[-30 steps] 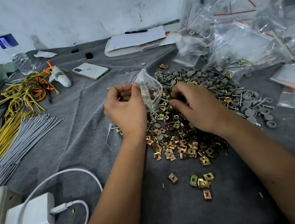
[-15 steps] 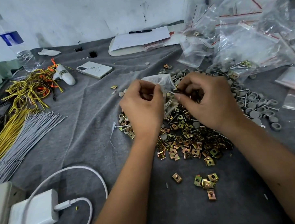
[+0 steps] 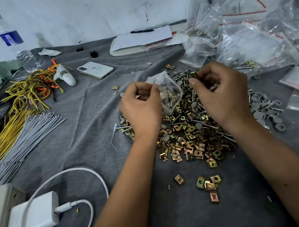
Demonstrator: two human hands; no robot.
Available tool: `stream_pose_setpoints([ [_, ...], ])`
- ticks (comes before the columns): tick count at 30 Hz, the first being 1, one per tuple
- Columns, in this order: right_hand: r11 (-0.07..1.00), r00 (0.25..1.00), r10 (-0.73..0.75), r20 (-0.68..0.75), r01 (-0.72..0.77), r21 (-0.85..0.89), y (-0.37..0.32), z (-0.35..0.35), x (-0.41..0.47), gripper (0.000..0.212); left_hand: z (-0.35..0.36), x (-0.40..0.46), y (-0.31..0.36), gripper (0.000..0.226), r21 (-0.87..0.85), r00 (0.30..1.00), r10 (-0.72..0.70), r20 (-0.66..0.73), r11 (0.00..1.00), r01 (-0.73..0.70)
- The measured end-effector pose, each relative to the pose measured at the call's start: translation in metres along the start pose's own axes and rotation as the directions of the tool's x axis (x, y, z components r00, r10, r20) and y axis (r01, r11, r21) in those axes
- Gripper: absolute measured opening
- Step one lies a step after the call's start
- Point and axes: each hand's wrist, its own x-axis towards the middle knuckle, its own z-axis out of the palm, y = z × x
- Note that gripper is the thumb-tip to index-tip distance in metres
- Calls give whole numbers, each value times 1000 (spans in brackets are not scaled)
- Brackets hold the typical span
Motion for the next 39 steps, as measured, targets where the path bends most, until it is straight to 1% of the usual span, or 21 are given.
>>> stream_pose_setpoints([
  [2,992,996,86,22,-84,-96,6,0,1,15,-2,2,0,18,-19,999,-32,-28,999,32],
  [4,978,990,127,65,-114,-177,9,1,1,23,-4,6,-1,17,-50,995,-76,-66,996,73],
  [6,980,988,74,136,-46,-193,8,1,-1,26,-6,10,-3,16,-86,987,-112,-113,991,102],
  [7,985,978,15,209,22,-172,6,2,-2,24,-8,13,-3,16,-99,983,-128,-133,988,115],
  [8,984,948,-53,313,102,-145,3,3,-5,22,-9,14,-3,15,-107,978,-141,-150,986,126],
  [10,961,823,-175,541,262,-88,-3,9,-12,20,-12,16,-4,14,-113,971,-156,-182,984,137],
  [12,927,692,-236,683,372,-56,-7,17,-19,21,-13,17,-4,15,-117,967,-161,-199,983,140],
  [13,917,652,-236,720,396,-57,-7,21,-20,21,-13,17,-4,16,-116,966,-162,-200,983,141],
  [15,910,619,-214,755,407,-76,-6,24,-21,21,-12,16,-3,16,-107,967,-158,-198,984,139],
  [18,925,605,-185,775,374,-71,-5,22,-19,18,-11,15,-4,15,-90,970,-143,-195,988,127],
  [20,935,620,-169,766,347,-74,-5,20,-18,12,-11,16,-6,15,-84,972,-139,-190,989,125],
  [22,949,651,-146,745,306,-81,-4,19,-18,15,-10,16,-7,15,-85,974,-134,-181,989,120],
  [24,956,706,-150,692,281,-80,-3,17,-17,18,-10,15,-6,15,-75,977,-115,-179,992,103],
  [25,960,757,-174,630,273,-63,-4,15,-17,16,-9,14,-5,16,-61,980,-94,-176,995,85],
  [27,965,872,-231,431,261,-12,-5,10,-14,14,-9,12,-4,15,-30,989,-35,-140,999,31],
  [28,964,911,-253,325,267,1,-6,7,-12,14,-8,9,-3,14,-17,995,-1,-101,1000,0],
  [29,963,933,-265,242,270,15,-7,5,-10,15,-8,7,-2,14,-1,998,32,-52,999,-33],
  [31,963,949,-271,163,267,42,-6,3,-7,16,-6,3,-1,18,35,996,83,35,996,-84],
  [34,966,948,-258,186,251,60,-5,5,-8,16,-3,1,-2,16,60,989,115,93,991,-121],
  [36,970,952,-242,189,231,76,-5,6,-8,17,-3,1,-2,17,55,990,111,88,992,-116],
  [39,969,961,-242,134,233,84,-5,4,-7,15,-5,4,-2,21,21,996,73,48,997,-74],
])
